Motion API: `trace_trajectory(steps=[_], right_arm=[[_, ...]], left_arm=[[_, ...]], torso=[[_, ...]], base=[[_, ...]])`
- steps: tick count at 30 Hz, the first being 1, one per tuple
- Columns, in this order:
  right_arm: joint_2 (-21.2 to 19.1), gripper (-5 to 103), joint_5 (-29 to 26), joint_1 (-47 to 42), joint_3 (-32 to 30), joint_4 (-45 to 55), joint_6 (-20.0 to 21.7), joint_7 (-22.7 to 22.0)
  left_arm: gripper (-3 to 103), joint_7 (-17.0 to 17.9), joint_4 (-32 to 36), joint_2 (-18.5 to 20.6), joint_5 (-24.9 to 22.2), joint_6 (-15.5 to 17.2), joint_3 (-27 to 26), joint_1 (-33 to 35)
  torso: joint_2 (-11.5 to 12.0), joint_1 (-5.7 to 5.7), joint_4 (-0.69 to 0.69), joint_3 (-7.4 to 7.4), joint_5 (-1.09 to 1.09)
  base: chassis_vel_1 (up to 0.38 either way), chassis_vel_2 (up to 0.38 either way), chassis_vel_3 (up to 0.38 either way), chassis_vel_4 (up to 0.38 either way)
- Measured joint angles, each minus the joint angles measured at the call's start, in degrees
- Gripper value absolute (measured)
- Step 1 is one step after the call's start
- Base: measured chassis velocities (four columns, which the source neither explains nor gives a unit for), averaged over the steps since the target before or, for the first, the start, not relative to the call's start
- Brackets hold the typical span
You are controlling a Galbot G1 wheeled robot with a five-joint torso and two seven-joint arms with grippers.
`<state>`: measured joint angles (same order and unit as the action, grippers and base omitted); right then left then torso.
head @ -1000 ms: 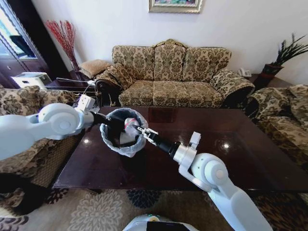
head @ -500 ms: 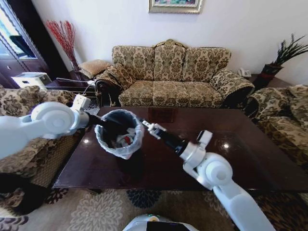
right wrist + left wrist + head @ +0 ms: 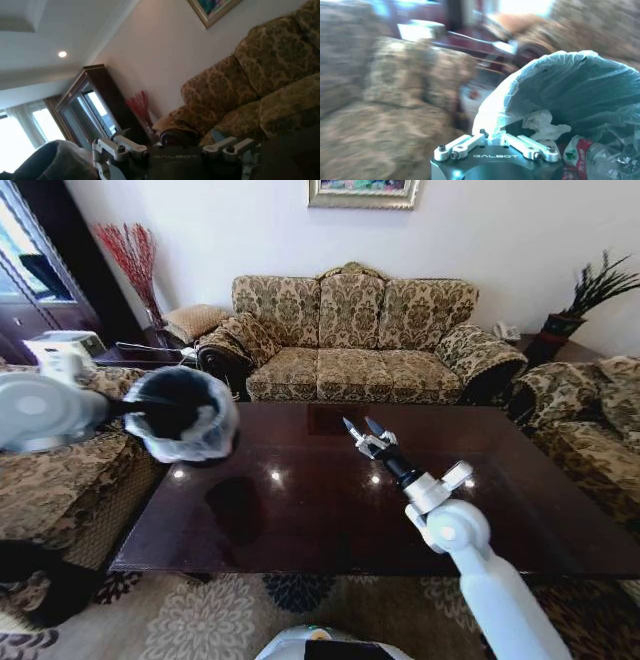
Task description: Move to the front of the table and place the trash on the table into the trash bin.
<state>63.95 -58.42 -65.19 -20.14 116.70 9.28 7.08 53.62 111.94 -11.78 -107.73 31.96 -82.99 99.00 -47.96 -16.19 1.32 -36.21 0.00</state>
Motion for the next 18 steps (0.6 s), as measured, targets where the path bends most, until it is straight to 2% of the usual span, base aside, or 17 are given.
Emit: trace_trajectory(steps=[1,2,3,4,5,6,8,9,12,13,14,17,18], right_arm=[[-0.07,100,1.64,-0.50,-0.16,-0.88,-0.64,-0.83],[-0.07,100,1.64,-0.50,-0.16,-0.88,-0.64,-0.83],[-0.11,100,2.93,-0.66,-0.27,-1.30,-1.05,-1.51],[-0.16,100,5.62,-0.70,-0.60,-1.79,-1.61,-3.05],[-0.16,100,5.62,-0.70,-0.60,-1.79,-1.61,-3.05],[-0.13,100,7.60,-0.64,-0.87,-2.02,-2.03,-4.47],[0.19,100,9.61,-0.24,-1.15,-2.12,-3.92,-7.23],[0.19,100,9.61,-0.24,-1.15,-2.12,-3.92,-7.23],[1.38,100,13.25,0.02,-1.31,-2.13,-6.99,-8.96],[1.81,100,14.21,-0.03,-1.31,-2.13,-7.62,-9.09],[1.81,100,14.21,-0.03,-1.31,-2.13,-7.62,-9.09],[3.52,100,16.43,-0.87,-1.01,-1.34,-9.32,-9.12],[3.52,100,16.43,-0.87,-1.01,-1.34,-9.32,-9.12]], left_arm=[[0,-1.51,-0.06,-4.51,3.54,-0.03,-3.68,2.58],[0,-1.51,-0.06,-4.51,3.54,-0.03,-3.68,2.58],[0,-3.02,-0.04,-7.27,5.42,-0.02,-6.44,4.70],[0,-6.19,0.12,-12.07,8.48,0.03,-11.41,9.27],[0,-6.19,0.12,-12.07,8.48,0.03,-11.41,9.27],[0,-9.15,0.45,-15.87,10.65,0.05,-15.07,13.21],[0,-17.02,1.90,-25.02,16.52,0.09,-21.48,20.41],[0,-17.02,1.90,-25.02,16.52,0.09,-21.48,20.41],[0,-21.43,6.28,-36.45,20.68,-2.02,-26.17,24.88],[0,-21.92,7.52,-38.59,21.07,-2.40,-26.60,25.30],[0,-21.92,7.52,-38.59,21.07,-2.40,-26.60,25.30],[0,-21.42,11.86,-46.73,21.84,-3.12,-25.89,24.49],[0,-21.42,11.86,-46.73,21.84,-3.12,-25.89,24.49]], torso=[[0.00,0.00,-0.01,0.00,-0.02],[0.00,0.00,-0.01,0.00,-0.02],[0.00,0.01,-0.01,0.00,-0.05],[-0.01,0.02,0.02,0.01,-0.05],[-0.01,0.02,0.02,0.01,-0.05],[-0.01,0.04,0.07,0.02,-0.02],[-0.01,0.04,0.07,0.02,-0.03],[-0.01,0.04,0.07,0.02,-0.03],[-0.01,0.04,0.09,0.03,0.02],[-0.02,0.05,0.07,0.03,0.06],[-0.02,0.05,0.07,0.03,0.06],[-0.01,0.04,-0.05,0.02,0.05],[-0.01,0.04,-0.05,0.02,0.05]], base=[[0.000,0.000,0.000,0.000],[0.000,0.000,0.000,0.000],[0.000,0.000,0.000,0.000],[0.000,0.000,0.000,0.000],[0.000,0.000,0.000,0.000],[0.000,0.000,0.000,0.000],[0.000,0.000,0.000,0.000],[0.000,0.000,0.000,0.000],[0.000,0.000,0.000,0.000],[0.000,0.000,0.000,0.000],[0.000,0.000,0.000,0.000],[0.000,0.000,0.000,0.000],[0.000,0.000,0.000,0.000]])
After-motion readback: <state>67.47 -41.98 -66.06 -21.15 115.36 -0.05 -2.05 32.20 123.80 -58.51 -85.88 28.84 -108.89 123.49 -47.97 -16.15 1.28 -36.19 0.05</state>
